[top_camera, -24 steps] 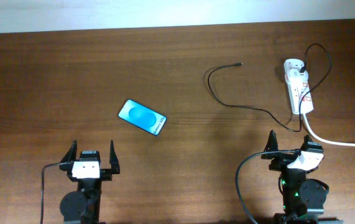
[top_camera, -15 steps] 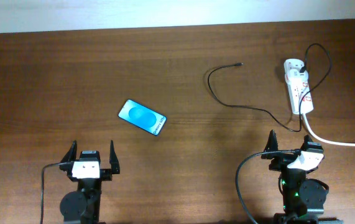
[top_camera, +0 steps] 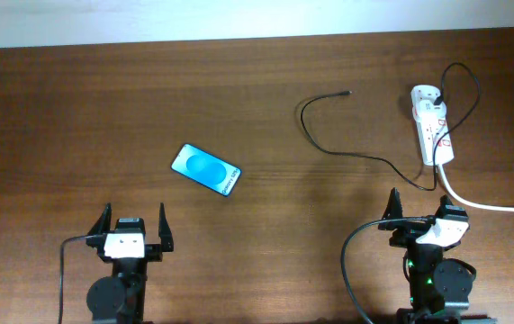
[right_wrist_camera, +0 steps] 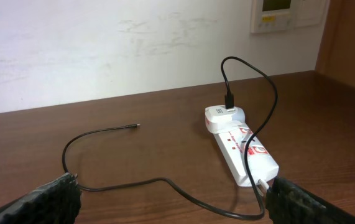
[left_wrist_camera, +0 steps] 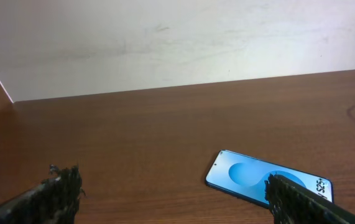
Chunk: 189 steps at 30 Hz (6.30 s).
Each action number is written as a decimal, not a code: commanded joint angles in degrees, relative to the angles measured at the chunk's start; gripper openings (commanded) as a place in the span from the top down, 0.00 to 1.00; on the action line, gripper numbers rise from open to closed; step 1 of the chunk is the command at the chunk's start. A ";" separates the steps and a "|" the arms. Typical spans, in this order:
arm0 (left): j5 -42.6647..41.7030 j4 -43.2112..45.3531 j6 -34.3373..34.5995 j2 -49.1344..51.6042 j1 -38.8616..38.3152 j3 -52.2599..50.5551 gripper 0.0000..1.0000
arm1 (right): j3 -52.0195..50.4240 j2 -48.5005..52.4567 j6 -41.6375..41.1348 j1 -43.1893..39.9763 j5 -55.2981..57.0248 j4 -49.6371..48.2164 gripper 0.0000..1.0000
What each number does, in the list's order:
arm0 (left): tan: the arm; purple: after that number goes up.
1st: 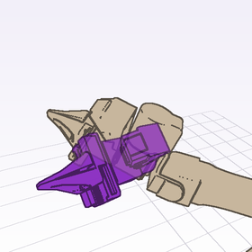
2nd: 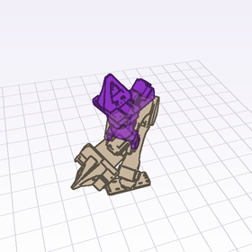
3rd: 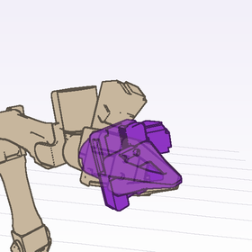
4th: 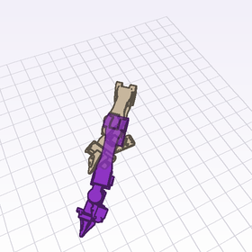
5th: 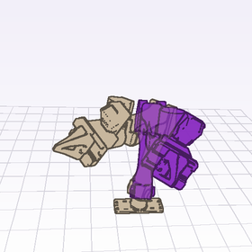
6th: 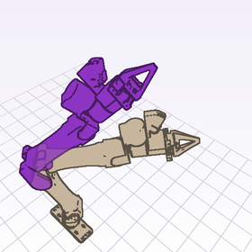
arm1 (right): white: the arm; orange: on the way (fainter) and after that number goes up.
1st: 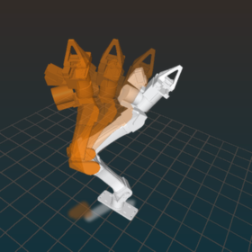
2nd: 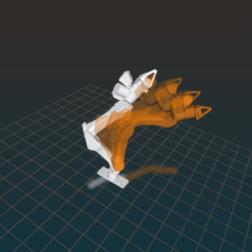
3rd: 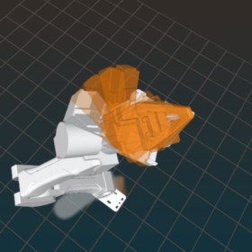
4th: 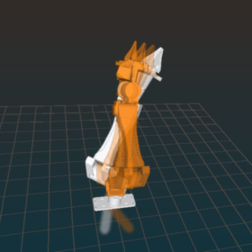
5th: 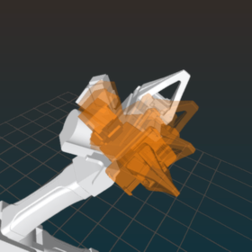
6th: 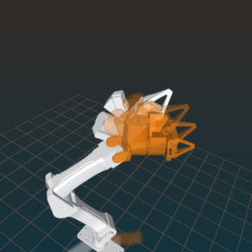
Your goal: Plug charger to phone and switch on socket
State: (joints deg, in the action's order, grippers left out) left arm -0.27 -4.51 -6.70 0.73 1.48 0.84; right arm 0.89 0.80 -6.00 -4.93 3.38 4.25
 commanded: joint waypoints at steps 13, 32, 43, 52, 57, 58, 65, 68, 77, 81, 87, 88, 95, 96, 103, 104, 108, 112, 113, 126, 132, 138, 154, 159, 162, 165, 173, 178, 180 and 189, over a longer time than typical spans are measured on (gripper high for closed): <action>-0.85 -0.13 -1.14 -0.33 -0.28 -0.33 0.01 | -0.57 -0.55 0.02 0.04 -0.33 0.04 0.01; -0.85 -0.13 -1.11 -0.33 -0.28 -0.31 0.01 | -0.57 -0.48 0.02 0.04 -0.33 0.04 0.01; -0.85 -0.13 -1.14 -0.33 -0.28 -0.33 0.01 | -0.57 -0.48 0.02 0.04 -0.33 0.04 0.02; -0.85 -0.09 -1.14 -0.33 -0.28 -0.33 0.01 | -0.57 -0.48 0.02 0.04 -0.33 0.04 0.01; -9.16 1.03 -0.76 -0.33 -0.28 -0.28 0.01 | -0.57 -0.48 0.02 0.04 -0.31 0.04 0.01; -9.64 0.96 3.56 -0.33 -0.28 0.00 0.01 | -0.57 -0.48 0.02 0.04 -0.33 0.04 0.01; -12.61 -4.90 9.14 1.09 -0.28 7.02 0.01 | -0.57 -0.48 0.02 0.04 -0.33 0.04 0.01; -12.63 -7.21 9.14 6.49 -0.31 13.03 0.01 | -0.57 -0.48 0.02 0.04 -0.33 0.04 0.02; -15.08 -16.90 9.27 36.39 -0.31 36.72 0.01 | -0.57 -0.48 0.00 0.04 -0.33 0.04 0.01; -29.18 -18.05 9.29 46.38 -0.31 42.18 0.01 | -0.57 -0.48 0.02 0.04 -0.33 0.04 0.01; -43.47 -14.36 16.90 52.04 -0.31 42.18 0.01 | -0.57 -0.48 0.02 0.04 -0.31 0.04 0.01; -39.63 -14.10 21.81 52.02 -0.31 42.34 0.01 | -0.57 -0.48 0.02 0.04 -0.33 0.04 0.01; -0.46 -24.20 35.06 57.92 -13.11 58.27 0.00 | -0.57 -0.48 0.00 0.04 -0.33 0.04 0.01; 5.16 -28.24 35.63 61.94 -15.69 63.80 0.00 | -0.57 -0.48 0.02 0.04 -0.33 0.04 0.01; 11.54 -52.22 45.57 97.20 -17.77 99.41 0.01 | -0.57 -0.48 0.02 0.04 -0.33 0.04 0.01; 10.43 -53.72 46.75 101.00 -17.75 102.12 0.01 | -0.57 -0.48 0.02 0.04 -0.33 0.04 0.01; 1.11 -58.42 54.73 112.43 -15.34 103.41 0.01 | -0.57 -0.48 0.02 0.04 -0.33 0.04 0.01; 1.01 -62.69 57.90 118.55 -14.53 103.34 0.01 | -0.57 -0.48 0.02 0.04 -0.33 0.04 0.01; 0.28 -62.99 57.92 119.47 -14.53 103.34 0.01 | -0.57 -0.48 0.00 0.04 -0.31 0.04 0.01; -5.53 -54.82 72.91 121.83 -14.71 90.01 0.01 | -0.57 -0.48 0.02 0.04 -0.33 0.04 0.01; -5.51 -51.39 77.48 121.85 -14.86 86.53 0.01 | -0.57 -0.48 0.02 0.04 -0.33 0.04 0.01; -5.27 -46.51 77.44 121.85 -15.08 82.44 0.07 | -0.57 -0.48 0.00 0.04 -0.33 0.04 0.01; -17.81 -47.01 55.56 121.39 -15.08 86.99 0.32 | -0.57 -0.48 0.02 0.04 -0.33 0.04 0.01; -34.07 -46.93 48.81 121.28 -15.08 87.52 0.32 | -0.57 -0.48 0.02 0.04 -0.31 0.04 0.01; -45.70 -46.99 43.54 121.28 -15.06 87.52 0.32 | -0.57 -0.48 0.02 0.04 -0.33 0.04 0.01; -51.71 -47.15 43.04 121.28 -15.08 87.52 0.31 | -0.57 -0.48 0.02 0.04 -0.33 0.04 0.01; -64.76 -52.39 43.04 121.28 -15.19 87.49 0.33 | -0.57 -0.48 0.02 0.04 -0.33 0.04 0.01; -66.25 -51.69 43.08 121.28 -15.58 87.49 0.33 | -0.57 -0.48 0.00 0.04 -0.33 0.04 0.01; -68.87 -51.74 43.06 121.28 -15.58 87.49 0.33 | -0.57 -0.48 0.02 0.04 -0.33 0.04 0.01; -73.92 -51.74 43.06 121.28 -15.74 87.52 0.33 | -0.57 -0.48 -0.04 0.04 -0.37 -0.63 0.01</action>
State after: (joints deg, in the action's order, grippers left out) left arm -70.37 -56.29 37.26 121.51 -14.09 87.02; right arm 0.84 0.80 -6.02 -4.93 3.38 4.23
